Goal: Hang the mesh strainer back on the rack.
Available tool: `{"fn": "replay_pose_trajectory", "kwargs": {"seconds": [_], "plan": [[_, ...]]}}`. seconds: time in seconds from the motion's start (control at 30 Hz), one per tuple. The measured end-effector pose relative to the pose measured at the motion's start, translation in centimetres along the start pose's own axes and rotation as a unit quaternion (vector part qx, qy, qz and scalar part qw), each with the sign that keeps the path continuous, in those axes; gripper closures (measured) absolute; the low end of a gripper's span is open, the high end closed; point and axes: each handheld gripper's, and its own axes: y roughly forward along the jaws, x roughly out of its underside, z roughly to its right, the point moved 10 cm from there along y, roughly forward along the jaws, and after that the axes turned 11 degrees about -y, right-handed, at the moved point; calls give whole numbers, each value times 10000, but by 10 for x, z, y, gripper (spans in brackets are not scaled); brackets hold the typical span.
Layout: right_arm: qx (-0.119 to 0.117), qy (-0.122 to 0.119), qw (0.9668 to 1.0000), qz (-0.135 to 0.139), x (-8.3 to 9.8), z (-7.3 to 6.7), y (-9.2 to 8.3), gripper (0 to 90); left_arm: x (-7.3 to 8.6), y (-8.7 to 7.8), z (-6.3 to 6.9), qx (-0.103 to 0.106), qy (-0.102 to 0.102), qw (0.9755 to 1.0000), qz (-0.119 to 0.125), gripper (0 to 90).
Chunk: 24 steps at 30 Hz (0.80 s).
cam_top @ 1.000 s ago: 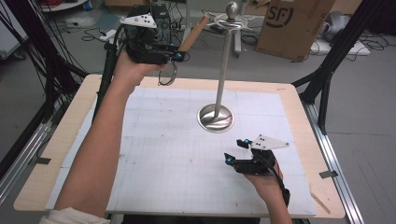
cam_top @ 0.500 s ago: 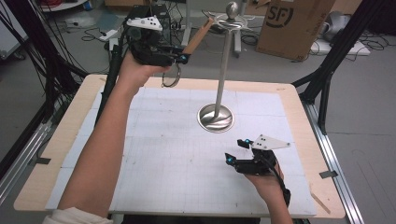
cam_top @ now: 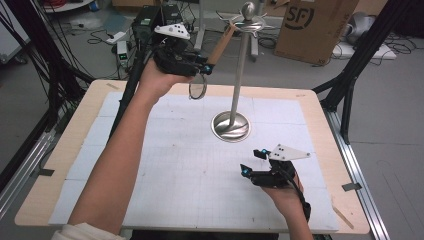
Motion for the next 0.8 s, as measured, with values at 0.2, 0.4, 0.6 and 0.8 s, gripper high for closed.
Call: {"fn": "replay_pose_trajectory", "kwargs": {"seconds": [0.2, 0.4, 0.6, 0.8], "plan": [[-19, 2, 10000, -5, 0, -1, 0, 264, 1, 11, 2, -126, 5, 9998, -141, 690], [-22, -15, 10000, 2, -1, -2, 1, 264, 3, 20, 2, -226, -45, 9995, -199, 690], [-27, 21, 10000, -3, 0, -2, 0, 264, 4, 24, 3, -271, -79, 9993, -236, 685], [-20, 14, 10000, -8, 0, -2, 0, 264, 5, 21, -1, -356, -57, 9989, -297, 583]]}}
